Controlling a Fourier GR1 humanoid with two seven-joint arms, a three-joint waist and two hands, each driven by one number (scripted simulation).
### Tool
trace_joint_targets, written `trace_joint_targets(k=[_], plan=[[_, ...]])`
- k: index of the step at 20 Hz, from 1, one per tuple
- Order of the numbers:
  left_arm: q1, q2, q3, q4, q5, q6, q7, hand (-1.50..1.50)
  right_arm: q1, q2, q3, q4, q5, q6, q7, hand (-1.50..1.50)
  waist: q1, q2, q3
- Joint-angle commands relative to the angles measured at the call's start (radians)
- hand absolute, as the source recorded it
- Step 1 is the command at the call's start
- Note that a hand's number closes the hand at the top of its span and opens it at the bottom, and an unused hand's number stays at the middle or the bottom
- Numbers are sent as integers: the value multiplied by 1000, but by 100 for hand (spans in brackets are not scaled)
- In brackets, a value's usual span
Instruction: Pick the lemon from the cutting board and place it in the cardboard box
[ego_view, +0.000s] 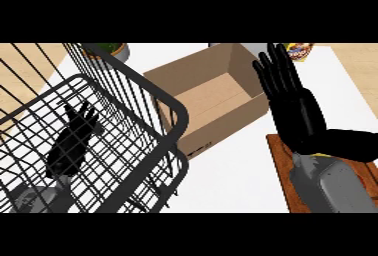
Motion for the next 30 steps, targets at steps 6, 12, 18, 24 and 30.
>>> trace_joint_targets(k=[6,12,18,24,30], plan=[[103,272,69,-8,-240,163,-30,0,269,-202,-233,164,15,-67,5,-150,-92,129,23],[117,263,56,-5,-261,155,6,0,431,-352,-194,338,237,-63,-211,-150,-83,124,18],[75,257,54,16,-306,161,34,0,467,-387,-304,473,164,143,-534,-150,-59,125,15],[95,216,25,-25,-328,170,27,0,448,-573,-234,559,393,80,-444,-150,-33,125,11],[23,188,16,33,-358,178,38,0,333,-668,-133,602,492,215,-299,-150,-28,131,11]])
